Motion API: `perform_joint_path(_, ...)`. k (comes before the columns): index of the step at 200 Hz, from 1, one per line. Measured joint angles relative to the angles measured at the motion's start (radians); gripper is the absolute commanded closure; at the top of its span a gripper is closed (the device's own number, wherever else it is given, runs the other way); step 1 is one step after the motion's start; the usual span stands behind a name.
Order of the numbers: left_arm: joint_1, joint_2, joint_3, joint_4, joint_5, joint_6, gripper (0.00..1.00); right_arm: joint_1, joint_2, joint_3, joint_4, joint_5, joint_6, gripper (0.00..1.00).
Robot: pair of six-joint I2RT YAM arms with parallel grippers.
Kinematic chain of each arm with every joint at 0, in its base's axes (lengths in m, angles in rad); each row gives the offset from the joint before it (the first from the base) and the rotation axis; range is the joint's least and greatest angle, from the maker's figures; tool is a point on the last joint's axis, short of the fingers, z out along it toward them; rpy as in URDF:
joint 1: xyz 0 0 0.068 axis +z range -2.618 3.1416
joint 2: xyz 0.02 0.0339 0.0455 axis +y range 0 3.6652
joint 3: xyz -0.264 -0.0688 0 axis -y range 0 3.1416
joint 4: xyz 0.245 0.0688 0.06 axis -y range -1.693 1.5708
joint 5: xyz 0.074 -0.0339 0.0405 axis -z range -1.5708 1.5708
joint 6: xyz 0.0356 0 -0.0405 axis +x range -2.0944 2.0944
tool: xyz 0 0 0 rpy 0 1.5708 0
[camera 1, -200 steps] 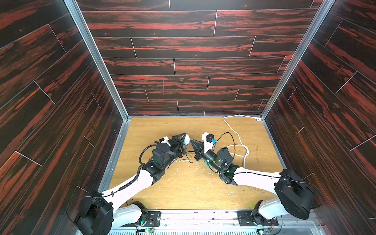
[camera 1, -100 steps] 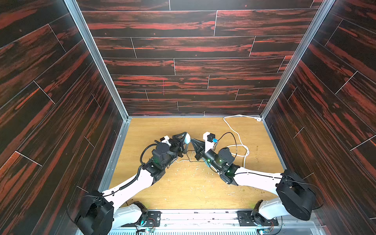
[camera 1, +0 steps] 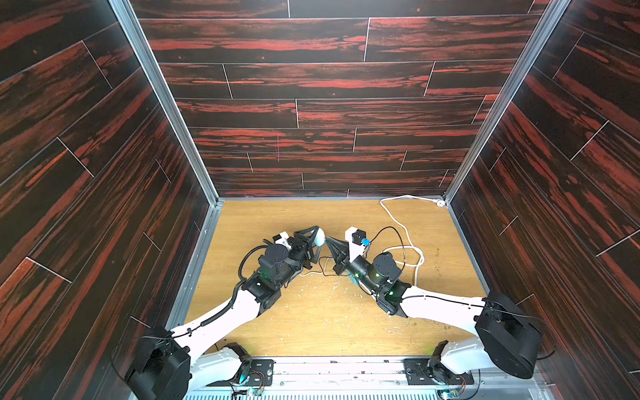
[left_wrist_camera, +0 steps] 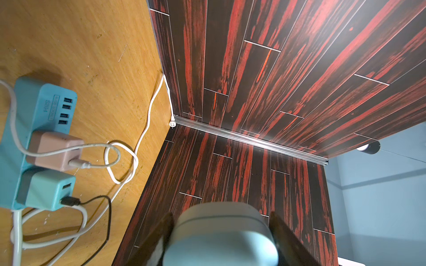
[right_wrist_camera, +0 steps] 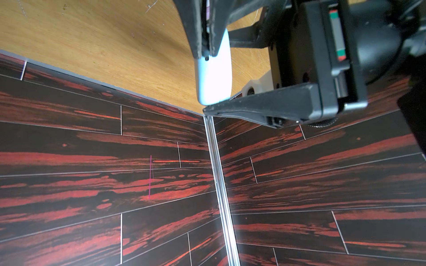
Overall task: Charge the bluetooth headset
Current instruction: Insert the charging cable into the bluetooth headset.
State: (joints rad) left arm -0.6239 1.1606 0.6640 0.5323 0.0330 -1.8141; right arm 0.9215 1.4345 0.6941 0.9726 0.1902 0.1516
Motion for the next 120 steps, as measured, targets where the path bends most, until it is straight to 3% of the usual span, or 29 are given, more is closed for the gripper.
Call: perform_joint_path(120, -0.016, -0.005, -0.004, -0.028, 0.008, -0.005, 0.86, 0.0, -0.024, -0.044, 0.022, -0.021, -0.033, 0.99)
